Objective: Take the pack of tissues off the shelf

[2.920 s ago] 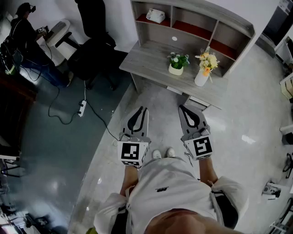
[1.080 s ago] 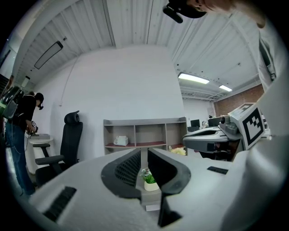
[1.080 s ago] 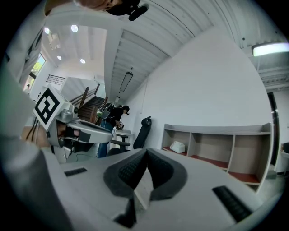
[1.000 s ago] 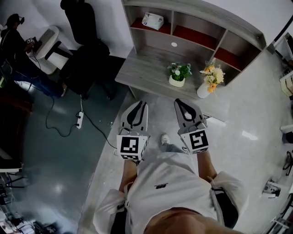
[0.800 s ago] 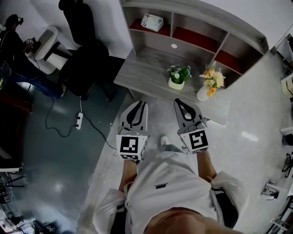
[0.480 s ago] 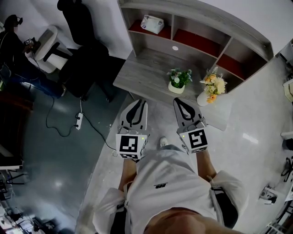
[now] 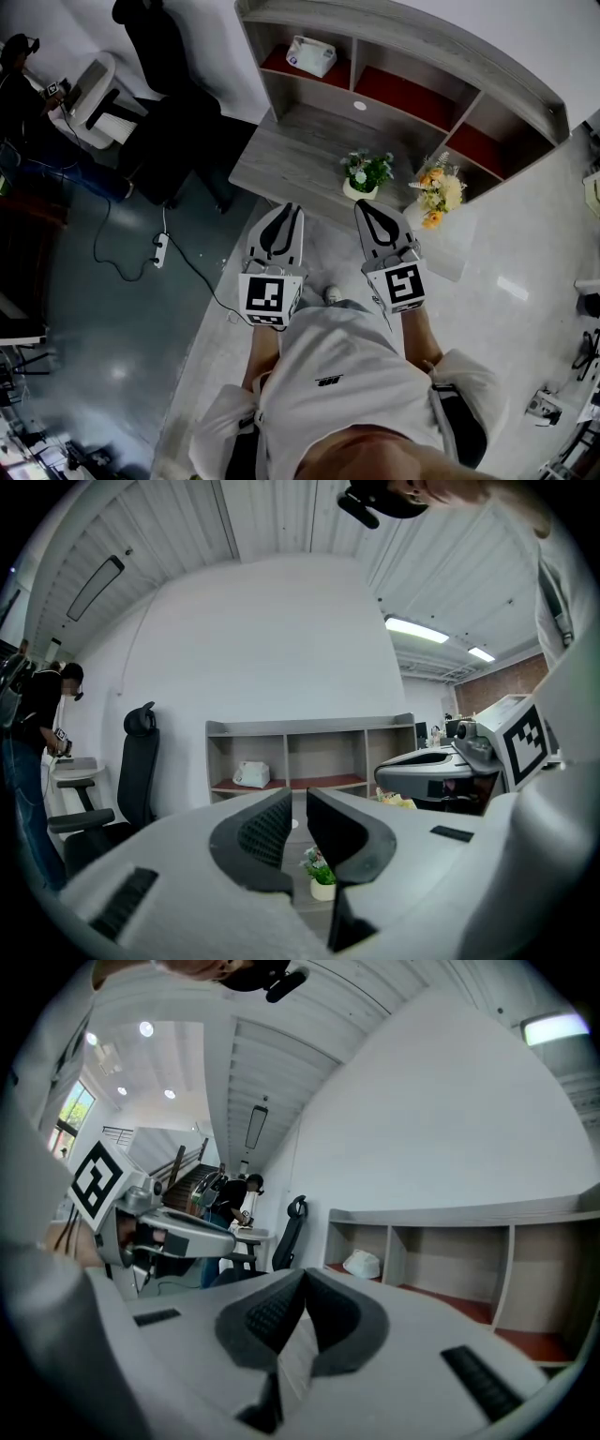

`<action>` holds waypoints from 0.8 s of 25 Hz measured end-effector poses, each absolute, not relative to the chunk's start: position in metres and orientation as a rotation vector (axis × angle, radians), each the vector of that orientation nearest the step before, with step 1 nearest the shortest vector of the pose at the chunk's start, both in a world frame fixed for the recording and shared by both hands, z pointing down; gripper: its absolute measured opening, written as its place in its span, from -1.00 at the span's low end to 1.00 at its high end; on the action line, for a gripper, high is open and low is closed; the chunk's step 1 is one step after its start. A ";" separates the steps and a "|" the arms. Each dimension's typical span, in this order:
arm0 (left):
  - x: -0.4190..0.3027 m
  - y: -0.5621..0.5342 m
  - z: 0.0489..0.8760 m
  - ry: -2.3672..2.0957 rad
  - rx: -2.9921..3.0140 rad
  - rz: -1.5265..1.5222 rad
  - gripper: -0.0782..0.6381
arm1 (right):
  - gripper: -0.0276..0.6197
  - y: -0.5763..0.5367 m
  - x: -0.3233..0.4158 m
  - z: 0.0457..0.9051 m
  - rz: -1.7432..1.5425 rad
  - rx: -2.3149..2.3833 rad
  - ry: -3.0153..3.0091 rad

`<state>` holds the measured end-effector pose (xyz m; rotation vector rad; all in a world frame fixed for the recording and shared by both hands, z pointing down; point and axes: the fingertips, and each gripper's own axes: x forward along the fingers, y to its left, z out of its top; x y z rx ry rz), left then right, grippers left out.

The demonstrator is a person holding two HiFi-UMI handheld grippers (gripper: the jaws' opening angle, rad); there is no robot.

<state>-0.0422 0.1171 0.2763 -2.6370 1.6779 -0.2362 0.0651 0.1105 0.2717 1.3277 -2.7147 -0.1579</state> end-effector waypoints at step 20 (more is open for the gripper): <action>-0.054 0.028 0.281 1.610 -2.678 -0.239 -0.69 | -0.84 0.028 0.053 0.276 -0.165 1.384 -2.665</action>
